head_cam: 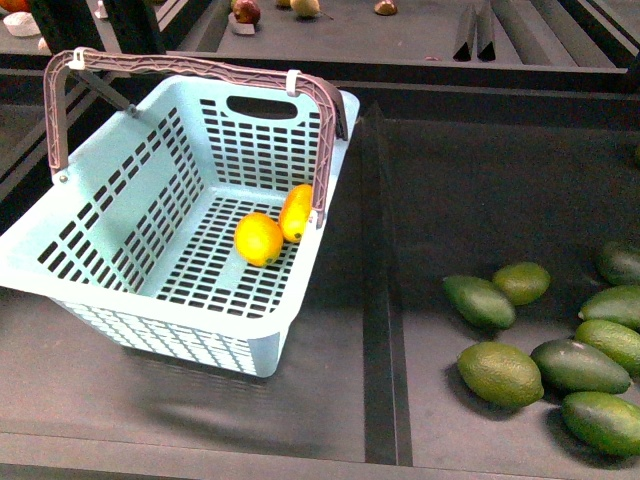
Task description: Pick lemon and mango into basket
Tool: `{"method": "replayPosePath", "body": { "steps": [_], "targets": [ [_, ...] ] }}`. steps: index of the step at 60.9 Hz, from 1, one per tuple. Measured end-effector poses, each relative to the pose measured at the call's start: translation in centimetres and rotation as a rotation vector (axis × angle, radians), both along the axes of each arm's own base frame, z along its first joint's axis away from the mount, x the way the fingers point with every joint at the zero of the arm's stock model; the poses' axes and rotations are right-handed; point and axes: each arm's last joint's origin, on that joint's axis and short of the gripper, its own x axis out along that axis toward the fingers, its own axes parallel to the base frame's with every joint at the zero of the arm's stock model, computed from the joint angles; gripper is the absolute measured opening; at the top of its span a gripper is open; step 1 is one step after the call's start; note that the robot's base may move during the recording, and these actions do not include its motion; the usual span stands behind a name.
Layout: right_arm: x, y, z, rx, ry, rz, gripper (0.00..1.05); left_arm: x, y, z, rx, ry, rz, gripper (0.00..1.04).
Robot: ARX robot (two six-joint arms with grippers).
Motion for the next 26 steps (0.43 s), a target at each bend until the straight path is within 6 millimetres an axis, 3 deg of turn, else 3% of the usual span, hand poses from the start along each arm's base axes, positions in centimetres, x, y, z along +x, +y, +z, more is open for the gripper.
{"method": "replayPosePath", "body": {
  "steps": [26],
  "targets": [
    [0.00,0.00,0.00,0.000,0.000,0.000,0.96,0.00,0.00,0.00,0.000,0.000,0.000,0.98]
  ]
}}
